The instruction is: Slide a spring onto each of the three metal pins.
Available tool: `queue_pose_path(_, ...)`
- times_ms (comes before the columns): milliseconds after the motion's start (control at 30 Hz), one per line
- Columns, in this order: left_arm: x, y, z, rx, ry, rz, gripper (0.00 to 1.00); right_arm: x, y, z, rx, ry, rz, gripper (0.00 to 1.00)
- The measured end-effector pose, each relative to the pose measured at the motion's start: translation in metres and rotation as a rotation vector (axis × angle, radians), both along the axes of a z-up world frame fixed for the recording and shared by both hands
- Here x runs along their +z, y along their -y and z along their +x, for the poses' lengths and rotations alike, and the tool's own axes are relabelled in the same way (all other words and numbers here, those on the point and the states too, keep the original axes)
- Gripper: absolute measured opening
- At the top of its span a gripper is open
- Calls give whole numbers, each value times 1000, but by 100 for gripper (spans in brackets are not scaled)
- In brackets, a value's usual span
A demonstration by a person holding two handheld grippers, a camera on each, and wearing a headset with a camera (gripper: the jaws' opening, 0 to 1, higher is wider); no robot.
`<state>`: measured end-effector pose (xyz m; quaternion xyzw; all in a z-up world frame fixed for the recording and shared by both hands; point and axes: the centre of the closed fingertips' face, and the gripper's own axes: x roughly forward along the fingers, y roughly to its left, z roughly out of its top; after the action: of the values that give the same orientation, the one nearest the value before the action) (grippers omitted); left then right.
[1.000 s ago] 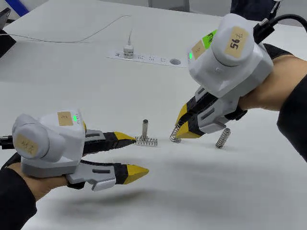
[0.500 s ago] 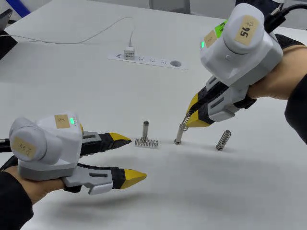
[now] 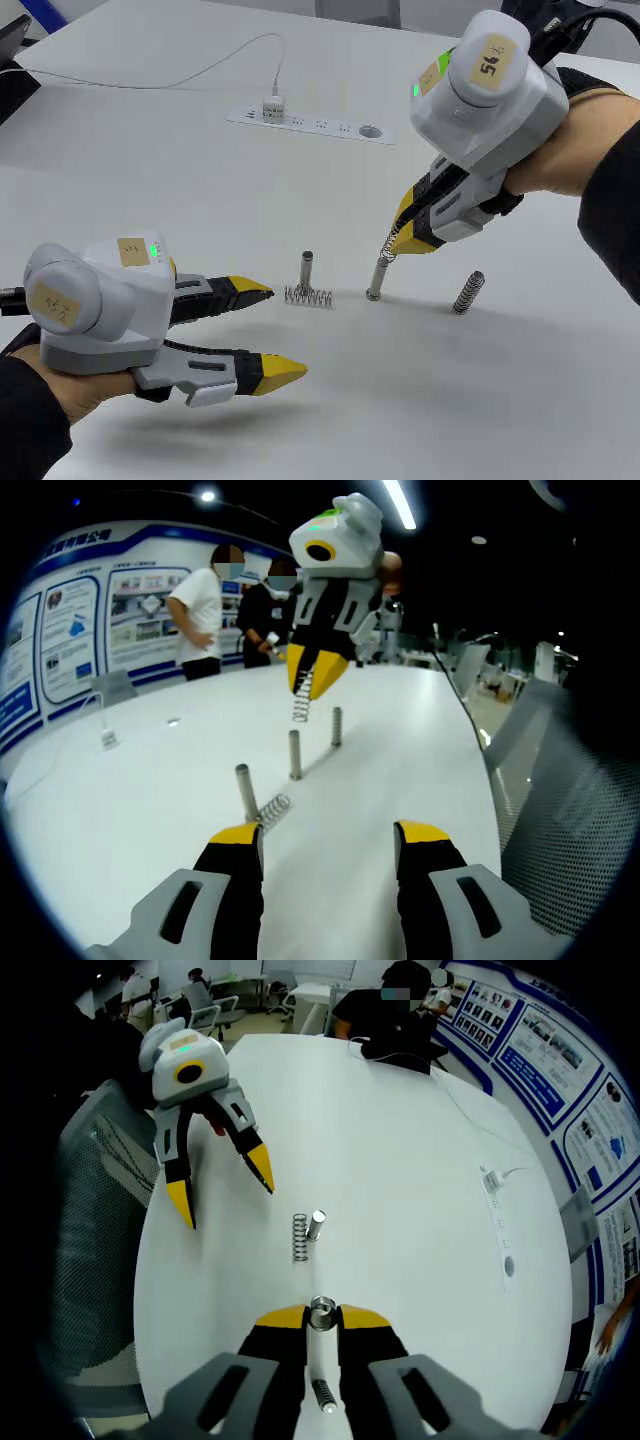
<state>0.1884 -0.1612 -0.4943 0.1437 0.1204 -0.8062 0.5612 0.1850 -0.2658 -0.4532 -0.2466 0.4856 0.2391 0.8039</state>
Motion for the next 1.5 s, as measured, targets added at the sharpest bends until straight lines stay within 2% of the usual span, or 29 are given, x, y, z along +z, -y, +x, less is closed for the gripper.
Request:
queue_pose_path(833,-6,-2,0,5,-8,14,53,-17,2,0,-14,-51,5,12)
queue_pose_path(1500,-8,-4,-1,5,-17,20,52,-47,1,2,-27,-110,1,12)
